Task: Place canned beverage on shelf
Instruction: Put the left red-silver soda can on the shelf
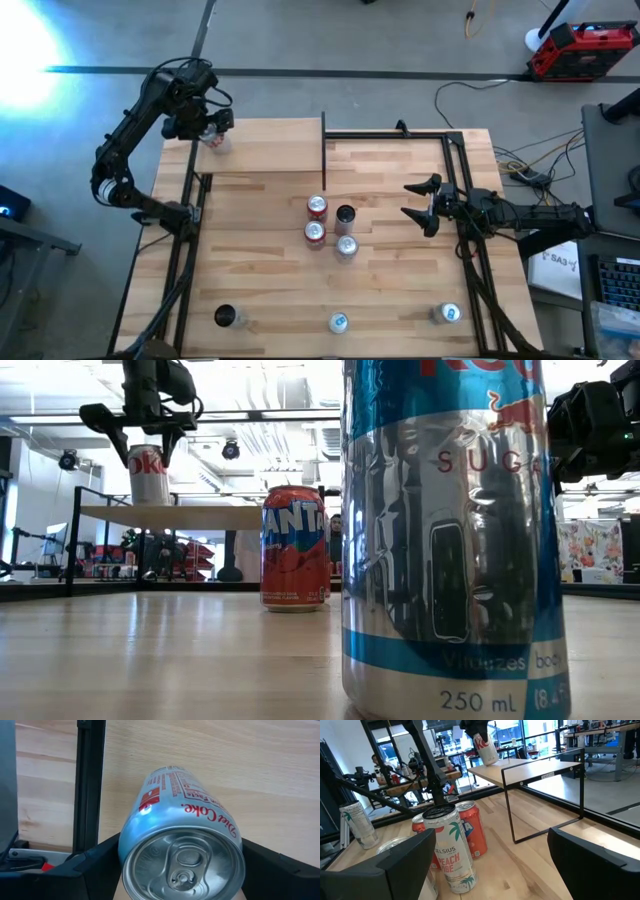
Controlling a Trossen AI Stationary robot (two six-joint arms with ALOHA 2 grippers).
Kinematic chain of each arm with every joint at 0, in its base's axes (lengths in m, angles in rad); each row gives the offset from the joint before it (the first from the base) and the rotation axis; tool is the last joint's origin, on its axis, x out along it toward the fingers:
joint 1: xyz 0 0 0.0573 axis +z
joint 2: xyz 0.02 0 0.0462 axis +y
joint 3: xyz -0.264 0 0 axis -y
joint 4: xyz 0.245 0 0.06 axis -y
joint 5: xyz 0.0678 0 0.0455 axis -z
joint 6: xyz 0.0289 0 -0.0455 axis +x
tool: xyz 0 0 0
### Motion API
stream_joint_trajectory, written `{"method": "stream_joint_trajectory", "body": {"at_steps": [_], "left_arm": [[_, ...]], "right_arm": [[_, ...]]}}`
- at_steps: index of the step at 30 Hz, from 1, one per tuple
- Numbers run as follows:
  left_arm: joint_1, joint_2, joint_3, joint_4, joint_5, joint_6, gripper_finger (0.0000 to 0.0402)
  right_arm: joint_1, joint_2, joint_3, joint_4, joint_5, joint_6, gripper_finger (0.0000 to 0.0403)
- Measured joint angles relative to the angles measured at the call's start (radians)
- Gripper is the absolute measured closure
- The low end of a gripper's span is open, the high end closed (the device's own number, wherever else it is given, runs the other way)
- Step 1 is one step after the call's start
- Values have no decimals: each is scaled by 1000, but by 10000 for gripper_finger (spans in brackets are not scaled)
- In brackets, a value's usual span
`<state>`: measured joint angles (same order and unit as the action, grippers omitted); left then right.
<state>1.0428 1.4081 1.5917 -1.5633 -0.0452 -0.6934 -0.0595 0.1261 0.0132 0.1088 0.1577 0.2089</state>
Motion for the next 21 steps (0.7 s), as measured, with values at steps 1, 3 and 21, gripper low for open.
{"method": "stream_joint_trajectory", "body": {"at_steps": [1, 3, 21], "left_arm": [[0, 0, 0, 2, -2, -5, 89], [0, 1, -1, 7, -7, -15, 89], [0, 12, -1, 54, -44, -114, 90]], "right_arm": [[0, 0, 0, 0, 0, 0, 35], [0, 0, 0, 0, 0, 0, 35], [0, 0, 0, 0, 0, 0, 35]]}}
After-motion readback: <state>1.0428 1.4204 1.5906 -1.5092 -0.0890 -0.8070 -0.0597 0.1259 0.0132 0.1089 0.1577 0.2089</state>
